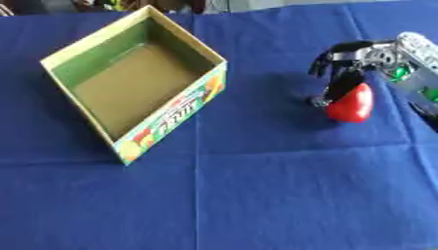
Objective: Pick up objects on the table and place them in the box.
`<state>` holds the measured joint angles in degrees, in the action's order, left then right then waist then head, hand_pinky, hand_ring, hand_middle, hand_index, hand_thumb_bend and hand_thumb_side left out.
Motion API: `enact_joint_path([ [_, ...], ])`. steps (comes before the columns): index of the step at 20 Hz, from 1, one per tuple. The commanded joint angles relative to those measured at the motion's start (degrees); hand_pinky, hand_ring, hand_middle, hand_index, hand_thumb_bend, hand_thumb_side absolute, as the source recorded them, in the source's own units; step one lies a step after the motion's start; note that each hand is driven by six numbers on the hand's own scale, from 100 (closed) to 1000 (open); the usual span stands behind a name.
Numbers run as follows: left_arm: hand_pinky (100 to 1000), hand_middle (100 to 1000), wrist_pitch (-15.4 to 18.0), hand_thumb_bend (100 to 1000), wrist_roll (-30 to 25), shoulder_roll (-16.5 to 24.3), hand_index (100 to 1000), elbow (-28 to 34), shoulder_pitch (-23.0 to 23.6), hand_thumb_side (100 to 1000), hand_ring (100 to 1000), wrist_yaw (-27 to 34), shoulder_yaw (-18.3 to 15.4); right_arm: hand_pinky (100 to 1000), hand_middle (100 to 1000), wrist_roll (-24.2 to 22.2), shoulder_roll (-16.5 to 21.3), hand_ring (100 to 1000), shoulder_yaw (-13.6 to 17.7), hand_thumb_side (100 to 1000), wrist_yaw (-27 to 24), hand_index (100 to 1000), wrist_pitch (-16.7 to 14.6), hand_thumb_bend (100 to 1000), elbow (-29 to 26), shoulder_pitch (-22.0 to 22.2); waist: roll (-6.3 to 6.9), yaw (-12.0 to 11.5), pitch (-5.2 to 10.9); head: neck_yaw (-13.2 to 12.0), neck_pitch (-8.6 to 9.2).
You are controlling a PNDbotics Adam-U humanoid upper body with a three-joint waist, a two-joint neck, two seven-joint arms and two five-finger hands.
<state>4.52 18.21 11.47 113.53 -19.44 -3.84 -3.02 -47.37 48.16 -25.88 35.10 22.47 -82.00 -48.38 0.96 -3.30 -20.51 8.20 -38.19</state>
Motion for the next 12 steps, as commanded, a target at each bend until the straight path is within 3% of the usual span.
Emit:
enact_joint_path([
  [1,607,779,-0.09,100,-0.03,0.21,800,1.06,-0.61,1000,833,0.12,0.14,722,858,-2.76,2.13,813,1.98,567,0.15,941,1.75,547,-2.63,-0.81,-0.11,0.22,1.08,-0.05,0.17],
  [6,608,779,-0.09,100,-0.23,0.25,799,1.06,-0.49,1000,832,0.08,0.22,762,895,-4.47,3.57,863,3.11,565,0.51,957,1.17,611,-4.88,-0.28,-0.23,0.41,1.19,-0.14,0.26],
  [12,608,778,-0.07,100,-0.35,0.33,796,1.06,-0.38,1000,833,0.05,0.19,776,898,-4.59,6.07,874,4.29,546,0.51,952,-0.19,596,-6.38,1.88,-0.46,0.70,1.27,-0.31,0.21],
])
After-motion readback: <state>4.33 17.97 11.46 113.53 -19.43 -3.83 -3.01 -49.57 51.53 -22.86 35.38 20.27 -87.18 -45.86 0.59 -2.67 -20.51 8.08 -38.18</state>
